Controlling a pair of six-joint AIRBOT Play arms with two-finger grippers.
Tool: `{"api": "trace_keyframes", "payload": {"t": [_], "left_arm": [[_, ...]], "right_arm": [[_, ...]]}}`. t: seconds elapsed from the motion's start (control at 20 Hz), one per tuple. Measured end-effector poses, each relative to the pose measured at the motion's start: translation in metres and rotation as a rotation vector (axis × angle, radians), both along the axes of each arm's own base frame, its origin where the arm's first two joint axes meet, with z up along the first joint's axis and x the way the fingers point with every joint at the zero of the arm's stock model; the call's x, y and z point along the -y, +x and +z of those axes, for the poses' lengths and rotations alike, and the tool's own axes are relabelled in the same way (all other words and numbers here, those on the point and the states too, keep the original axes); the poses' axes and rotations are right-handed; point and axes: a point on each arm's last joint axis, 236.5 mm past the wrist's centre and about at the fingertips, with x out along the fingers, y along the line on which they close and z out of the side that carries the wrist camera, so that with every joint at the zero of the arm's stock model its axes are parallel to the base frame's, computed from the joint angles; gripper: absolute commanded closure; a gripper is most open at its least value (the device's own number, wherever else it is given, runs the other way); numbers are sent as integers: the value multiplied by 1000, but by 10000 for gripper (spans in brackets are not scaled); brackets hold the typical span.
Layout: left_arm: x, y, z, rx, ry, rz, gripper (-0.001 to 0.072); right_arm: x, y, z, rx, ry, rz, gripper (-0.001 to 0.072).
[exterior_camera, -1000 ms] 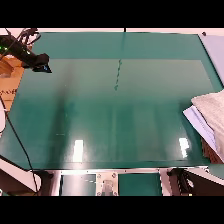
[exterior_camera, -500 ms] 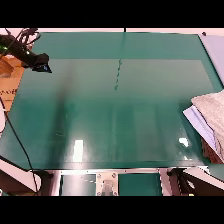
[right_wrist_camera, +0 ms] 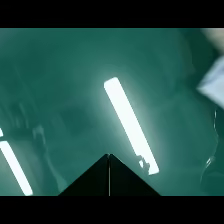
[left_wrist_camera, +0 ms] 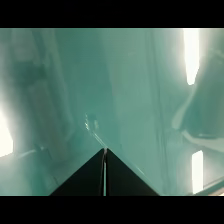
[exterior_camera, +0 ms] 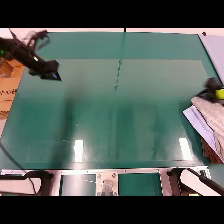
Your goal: Fold the shirts.
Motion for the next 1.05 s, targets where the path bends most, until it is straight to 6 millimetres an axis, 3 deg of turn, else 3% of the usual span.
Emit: {"api": "trace_keyframes", "payload": {"t": [0.1, 0.2, 0.35, 0.6, 1.05], "left_arm": [[22, -35, -17, -35, -3, -23, 689], [35, -67, -36, -67, -3, -29, 688], [42, -91, -54, -85, 3, -28, 688], [44, -102, -65, -89, 8, -21, 688], [45, -104, -67, -89, 9, -20, 688]], "right_arm": [[-50, -7, -29, -31, -5, 147, 700], [-84, -16, -51, -45, -15, 249, 700], [-113, -23, -64, -40, -26, 335, 700], [-126, -27, -71, -35, -33, 376, 700], [-129, -27, -72, -31, -35, 384, 700]]}}
